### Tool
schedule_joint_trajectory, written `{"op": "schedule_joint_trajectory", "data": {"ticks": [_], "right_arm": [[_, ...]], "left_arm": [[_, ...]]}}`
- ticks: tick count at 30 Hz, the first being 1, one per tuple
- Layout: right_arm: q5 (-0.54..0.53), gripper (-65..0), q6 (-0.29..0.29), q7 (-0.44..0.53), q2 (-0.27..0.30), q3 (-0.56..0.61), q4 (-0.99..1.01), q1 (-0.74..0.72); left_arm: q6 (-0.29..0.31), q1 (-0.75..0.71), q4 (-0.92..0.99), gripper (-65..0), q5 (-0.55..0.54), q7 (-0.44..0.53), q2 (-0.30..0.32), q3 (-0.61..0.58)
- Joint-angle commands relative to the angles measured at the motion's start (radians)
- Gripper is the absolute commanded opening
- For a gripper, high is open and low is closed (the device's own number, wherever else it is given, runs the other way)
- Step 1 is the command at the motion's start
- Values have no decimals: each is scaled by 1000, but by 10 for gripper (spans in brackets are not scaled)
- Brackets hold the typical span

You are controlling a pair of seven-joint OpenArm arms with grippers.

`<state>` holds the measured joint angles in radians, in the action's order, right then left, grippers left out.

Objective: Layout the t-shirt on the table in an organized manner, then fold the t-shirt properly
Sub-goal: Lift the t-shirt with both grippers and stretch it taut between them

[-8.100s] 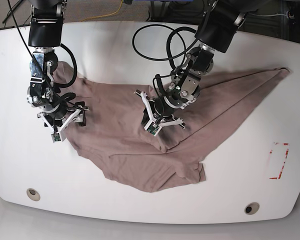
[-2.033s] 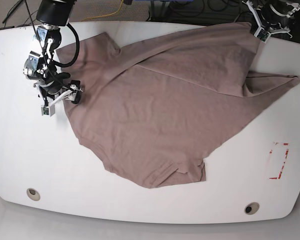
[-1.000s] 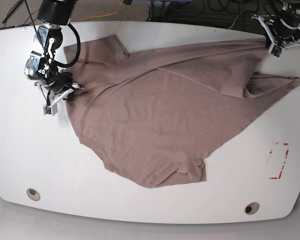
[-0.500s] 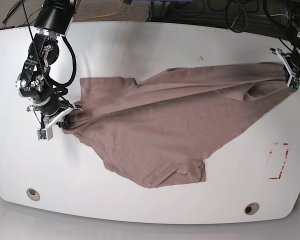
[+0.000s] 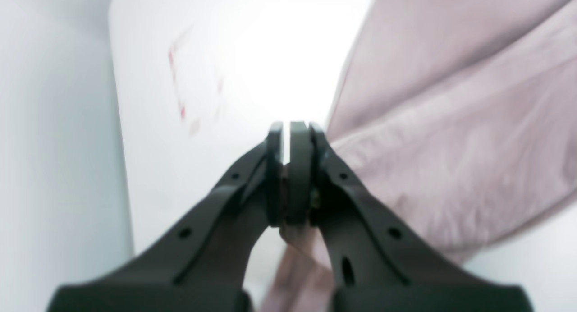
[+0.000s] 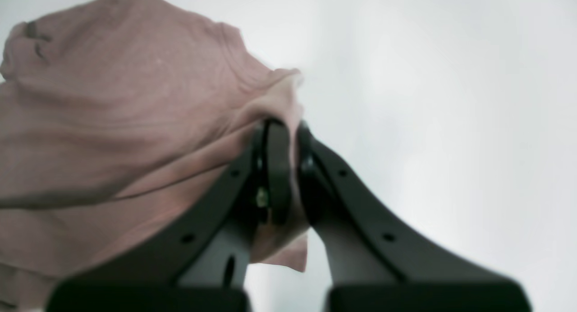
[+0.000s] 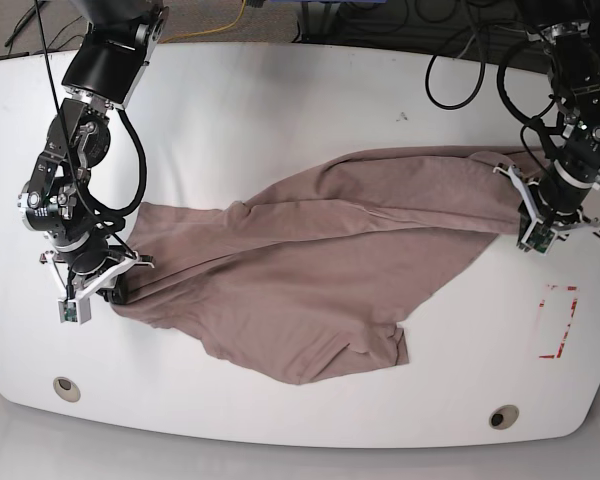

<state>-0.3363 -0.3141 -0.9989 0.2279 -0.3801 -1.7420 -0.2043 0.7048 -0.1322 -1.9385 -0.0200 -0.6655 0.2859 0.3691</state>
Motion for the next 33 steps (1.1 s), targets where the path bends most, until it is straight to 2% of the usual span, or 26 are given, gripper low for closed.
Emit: {"op": "schedule_joint_trajectory", "data": {"ticks": [1,15,28,33], "right_arm": [[-2,-650,2,28,21,-4,-2,-40],[-5,-650,2,33,101,-6,9,-100],[-5,-650,0,33,190,-7,-42,-131],[-5,-650,3,31,219,-7,-62,-133]], "left_arm": [[-7,36,-19,-650,-5,13,-1,-34],[-7,144,-25,-650,-7,13,-103,-213],[-7,253,-25,-650,-7,20,-110,-490],[-7,340,-25,-650,-7,20,-116,-529]]}}
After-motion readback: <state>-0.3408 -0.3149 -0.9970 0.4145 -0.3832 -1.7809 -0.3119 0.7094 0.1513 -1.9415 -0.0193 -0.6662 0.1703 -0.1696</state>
